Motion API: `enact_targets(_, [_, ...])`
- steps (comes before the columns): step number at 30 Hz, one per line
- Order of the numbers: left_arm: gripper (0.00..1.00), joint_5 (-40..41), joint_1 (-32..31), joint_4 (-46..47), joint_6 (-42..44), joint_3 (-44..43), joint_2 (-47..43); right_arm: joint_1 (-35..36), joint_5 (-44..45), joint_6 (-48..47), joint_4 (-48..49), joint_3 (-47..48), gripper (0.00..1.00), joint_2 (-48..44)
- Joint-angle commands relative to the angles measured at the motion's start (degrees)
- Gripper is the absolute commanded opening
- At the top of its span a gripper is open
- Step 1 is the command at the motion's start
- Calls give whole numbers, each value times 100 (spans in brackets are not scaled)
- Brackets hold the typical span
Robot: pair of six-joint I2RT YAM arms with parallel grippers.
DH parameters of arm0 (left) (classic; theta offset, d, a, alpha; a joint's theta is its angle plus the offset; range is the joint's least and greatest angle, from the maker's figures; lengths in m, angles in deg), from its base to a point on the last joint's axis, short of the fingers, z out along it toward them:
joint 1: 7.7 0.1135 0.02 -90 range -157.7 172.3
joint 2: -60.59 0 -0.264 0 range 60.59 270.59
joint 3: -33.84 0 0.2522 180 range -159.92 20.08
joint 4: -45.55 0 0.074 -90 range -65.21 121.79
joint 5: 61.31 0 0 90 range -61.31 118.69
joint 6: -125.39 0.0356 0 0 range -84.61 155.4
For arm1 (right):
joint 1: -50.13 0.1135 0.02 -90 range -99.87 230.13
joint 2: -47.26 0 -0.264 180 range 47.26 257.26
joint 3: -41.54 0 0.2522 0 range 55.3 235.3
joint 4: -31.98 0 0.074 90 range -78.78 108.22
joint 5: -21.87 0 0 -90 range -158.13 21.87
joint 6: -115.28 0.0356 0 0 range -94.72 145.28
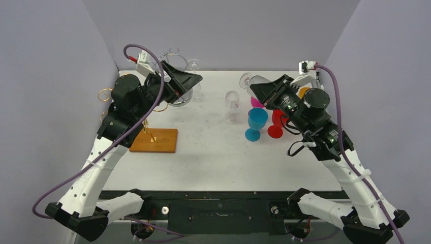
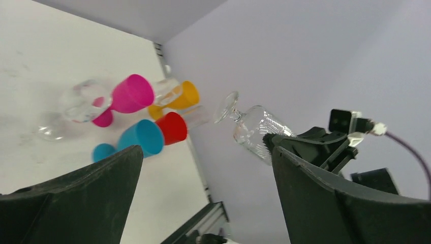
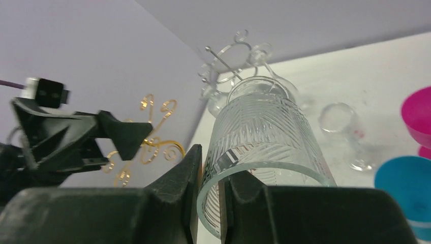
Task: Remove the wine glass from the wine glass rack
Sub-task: Place the wine glass at the center of the board.
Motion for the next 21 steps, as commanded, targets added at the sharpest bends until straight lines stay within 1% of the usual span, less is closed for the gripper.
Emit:
enact_targets(1, [96, 762, 21, -1343, 1757, -583, -372, 151, 244, -828, -2021, 654, 0, 562])
enact_targets(4, [96, 1068, 20, -1702, 2275, -659, -556, 331, 277, -1047, -2476, 920, 0, 1045])
enact_targets(8, [96, 1434, 20, -2163, 2664, -736, -763, 782, 679, -1306, -2948, 1368, 0, 1790])
enact_targets(10, [96, 1696, 20, -2290, 2794, -762, -886, 1030, 734, -1379, -3099, 1540, 0, 2216])
enact_targets(16, [96, 2319, 29, -2652, 3083, -886, -1190, 1230, 679, -1469, -3095, 1699, 0, 3180])
enact_targets(21, [96, 2510, 29, -2857, 3171, -921, -1374, 1220, 582, -1574, -2945, 1762, 0, 3956])
